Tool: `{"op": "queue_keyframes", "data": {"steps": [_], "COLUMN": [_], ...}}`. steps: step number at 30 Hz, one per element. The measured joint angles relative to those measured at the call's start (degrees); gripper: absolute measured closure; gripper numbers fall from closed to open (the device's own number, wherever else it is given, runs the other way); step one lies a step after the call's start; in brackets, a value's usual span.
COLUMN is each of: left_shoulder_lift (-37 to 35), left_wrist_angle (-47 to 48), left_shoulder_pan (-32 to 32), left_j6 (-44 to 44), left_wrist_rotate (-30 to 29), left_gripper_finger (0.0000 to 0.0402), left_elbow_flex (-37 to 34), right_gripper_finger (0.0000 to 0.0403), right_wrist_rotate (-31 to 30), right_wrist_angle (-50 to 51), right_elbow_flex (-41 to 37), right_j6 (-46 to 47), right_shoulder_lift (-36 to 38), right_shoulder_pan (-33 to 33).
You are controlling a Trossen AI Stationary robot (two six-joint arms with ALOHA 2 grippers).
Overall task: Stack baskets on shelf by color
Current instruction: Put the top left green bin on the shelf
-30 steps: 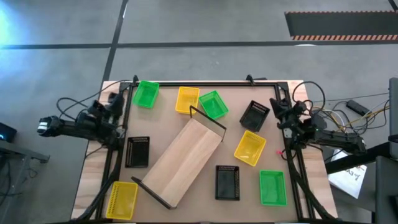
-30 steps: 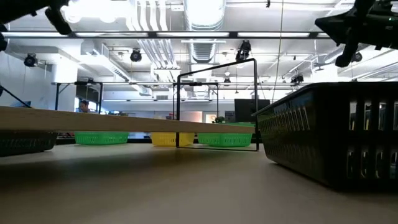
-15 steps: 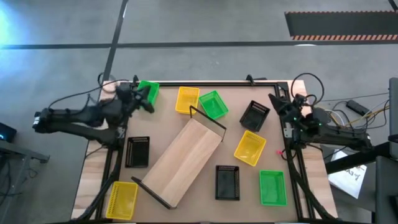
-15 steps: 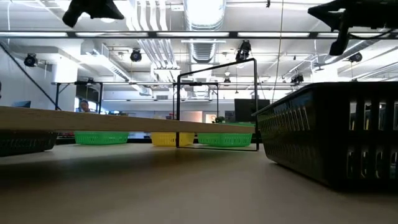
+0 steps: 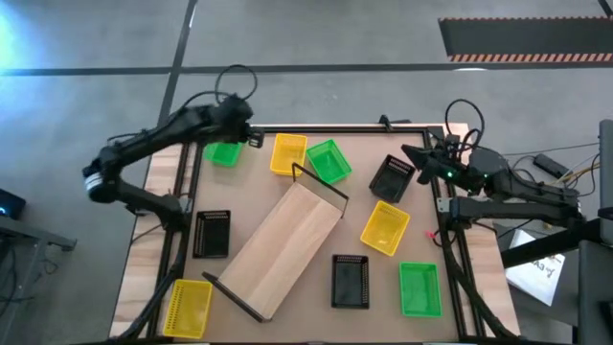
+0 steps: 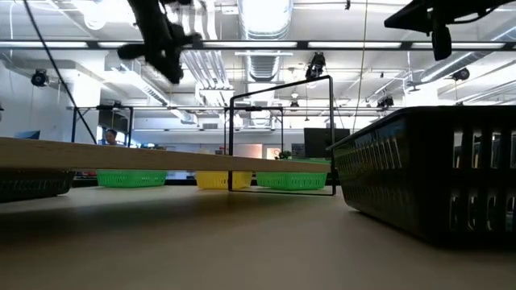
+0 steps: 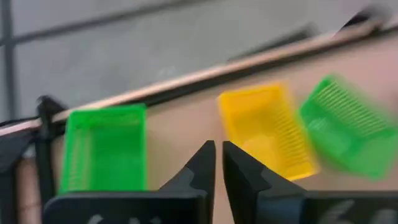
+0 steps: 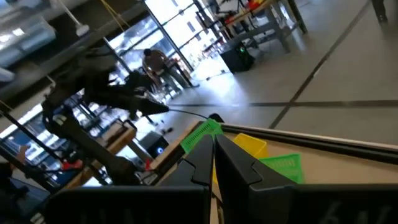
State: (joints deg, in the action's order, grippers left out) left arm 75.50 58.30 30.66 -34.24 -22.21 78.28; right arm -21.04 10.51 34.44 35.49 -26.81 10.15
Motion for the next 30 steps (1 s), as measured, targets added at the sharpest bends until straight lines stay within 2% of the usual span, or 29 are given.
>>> {"op": "queue_keyframes", "data": {"steps": [4,8,11,14,20,26,30], "left_shoulder_lift": [6.84,12.75,16.43,19.62,25.64,30.33,30.36], "left_wrist_angle": [5.03,7.99,8.70,8.56,8.14,5.11,2.06], "left_shoulder_pan": [6.43,11.46,12.97,13.98,14.79,15.17,15.80], "left_j6": [3.42,4.41,6.21,6.29,8.49,11.22,11.24], "left_wrist_rotate": [3.90,12.30,13.33,12.79,6.76,4.93,3.19], "left_gripper_finger": [0.0321,0.0257,0.0218,0.0198,0.0205,0.0240,0.0270], "left_elbow_flex": [0.72,0.43,0.00,0.00,0.00,-0.04,-0.09], "right_gripper_finger": [0.0394,0.0394,0.0394,0.0394,0.0394,0.0394,0.0394], "right_wrist_rotate": [0.02,0.00,0.00,0.00,0.00,0.00,0.00], "right_wrist_angle": [0.39,0.42,0.38,0.35,0.34,-0.09,-0.12], "right_elbow_flex": [1.61,1.94,1.94,1.94,1.94,1.94,1.91], "right_j6": [-0.72,-0.95,-0.95,-0.95,-0.97,-0.97,-0.98], "right_shoulder_lift": [-2.01,-3.00,-3.71,-4.14,-4.16,-4.13,-4.13], "right_shoulder_pan": [0.00,0.00,0.00,0.00,0.00,0.00,0.00]}}
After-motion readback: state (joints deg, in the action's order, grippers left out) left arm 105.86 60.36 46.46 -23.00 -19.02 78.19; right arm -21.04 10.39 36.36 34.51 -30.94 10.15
